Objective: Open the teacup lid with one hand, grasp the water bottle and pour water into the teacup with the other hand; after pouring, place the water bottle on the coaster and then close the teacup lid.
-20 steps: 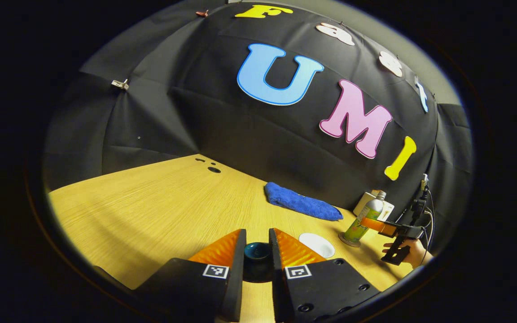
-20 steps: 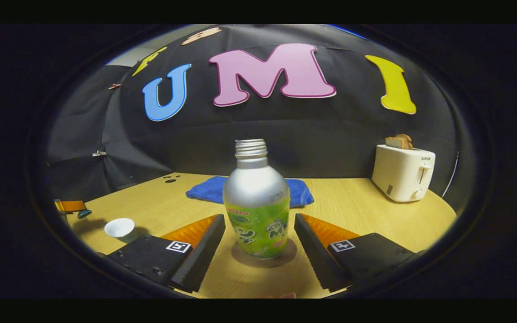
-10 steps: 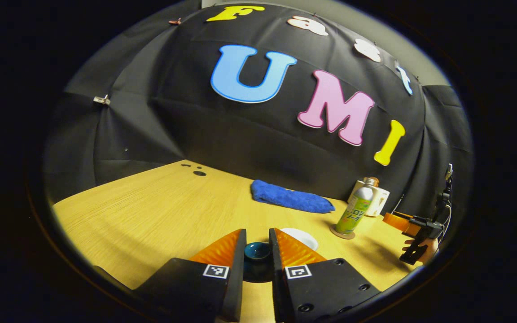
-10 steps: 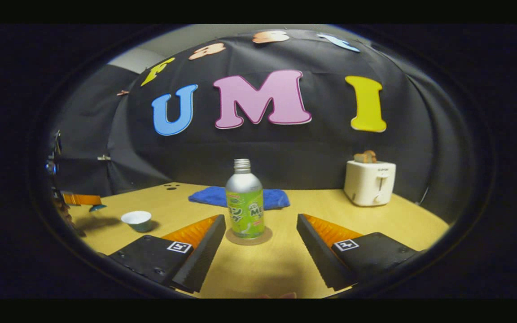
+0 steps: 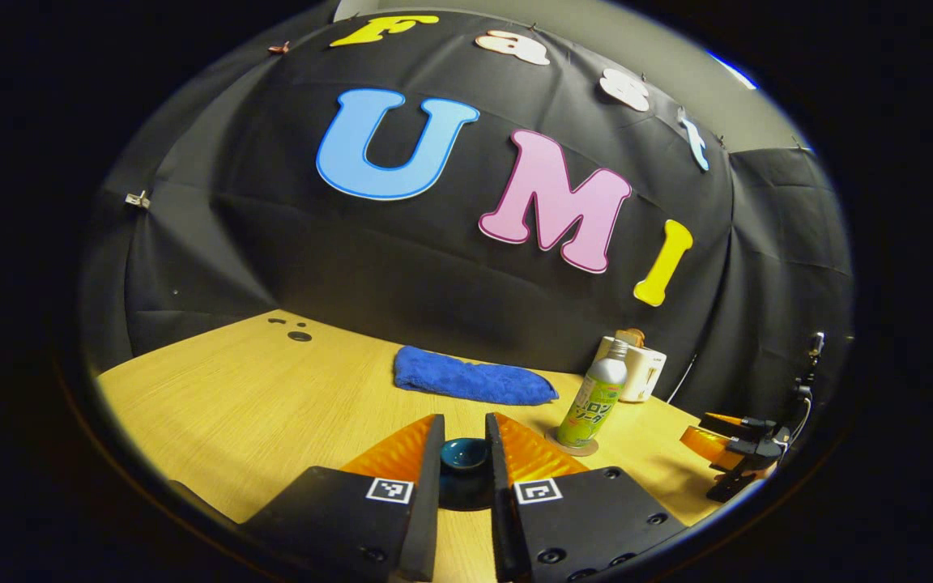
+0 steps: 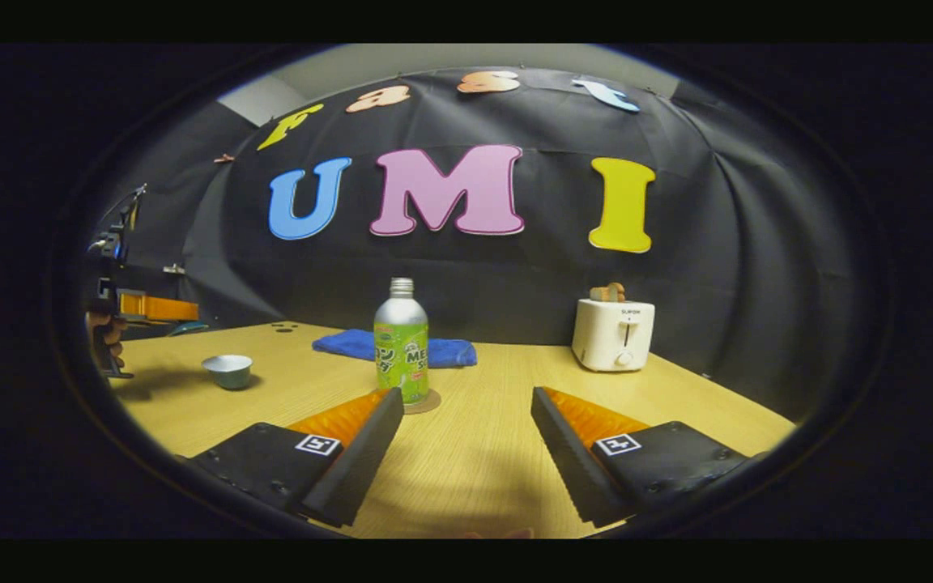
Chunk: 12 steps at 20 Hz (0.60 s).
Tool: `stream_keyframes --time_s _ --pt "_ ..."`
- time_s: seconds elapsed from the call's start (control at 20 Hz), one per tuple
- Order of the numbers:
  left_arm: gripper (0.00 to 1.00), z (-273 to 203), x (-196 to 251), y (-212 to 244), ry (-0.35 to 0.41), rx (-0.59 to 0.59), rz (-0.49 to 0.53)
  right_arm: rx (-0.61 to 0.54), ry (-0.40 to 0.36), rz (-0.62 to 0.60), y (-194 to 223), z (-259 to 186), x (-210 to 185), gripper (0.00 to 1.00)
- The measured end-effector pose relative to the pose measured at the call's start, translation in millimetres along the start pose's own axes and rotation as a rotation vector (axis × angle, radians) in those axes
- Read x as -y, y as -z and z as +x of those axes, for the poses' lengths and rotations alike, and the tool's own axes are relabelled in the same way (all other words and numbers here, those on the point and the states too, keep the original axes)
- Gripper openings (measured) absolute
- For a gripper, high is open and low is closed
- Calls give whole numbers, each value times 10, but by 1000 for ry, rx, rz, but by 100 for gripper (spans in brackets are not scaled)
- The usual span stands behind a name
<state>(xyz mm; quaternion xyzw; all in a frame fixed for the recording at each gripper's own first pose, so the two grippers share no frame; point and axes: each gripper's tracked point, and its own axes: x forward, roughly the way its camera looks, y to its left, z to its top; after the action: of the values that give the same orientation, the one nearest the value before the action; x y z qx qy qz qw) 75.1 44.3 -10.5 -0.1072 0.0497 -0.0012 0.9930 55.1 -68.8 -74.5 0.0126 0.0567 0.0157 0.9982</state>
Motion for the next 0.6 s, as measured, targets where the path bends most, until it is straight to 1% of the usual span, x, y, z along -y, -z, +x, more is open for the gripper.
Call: stream_keyframes --time_s 0.05,0.1,0.15,0.3,0.35,0.4,0.45,0.6 --pt "31 74 -14 37 -11 -18 24 10 5 27 -22 0 27 98" --pt "31 145 -22 70 -19 -36 45 12 30 9 -25 0 83 98" --pt "31 209 -15 122 -21 -56 58 9 23 17 -5 10 90 98" --pt "31 345 3 217 -21 -100 72 9 37 13 -5 22 108 98" --pt "31 362 -24 262 -35 -111 84 9 39 13 -5 24 110 99" --pt "34 394 -33 271 -42 -113 94 10 39 12 -12 20 105 98" --pt "31 411 -32 279 -47 -116 100 9 39 13 -11 21 107 98" --pt "31 482 -14 347 -53 -133 124 9 39 13 -12 20 107 98"
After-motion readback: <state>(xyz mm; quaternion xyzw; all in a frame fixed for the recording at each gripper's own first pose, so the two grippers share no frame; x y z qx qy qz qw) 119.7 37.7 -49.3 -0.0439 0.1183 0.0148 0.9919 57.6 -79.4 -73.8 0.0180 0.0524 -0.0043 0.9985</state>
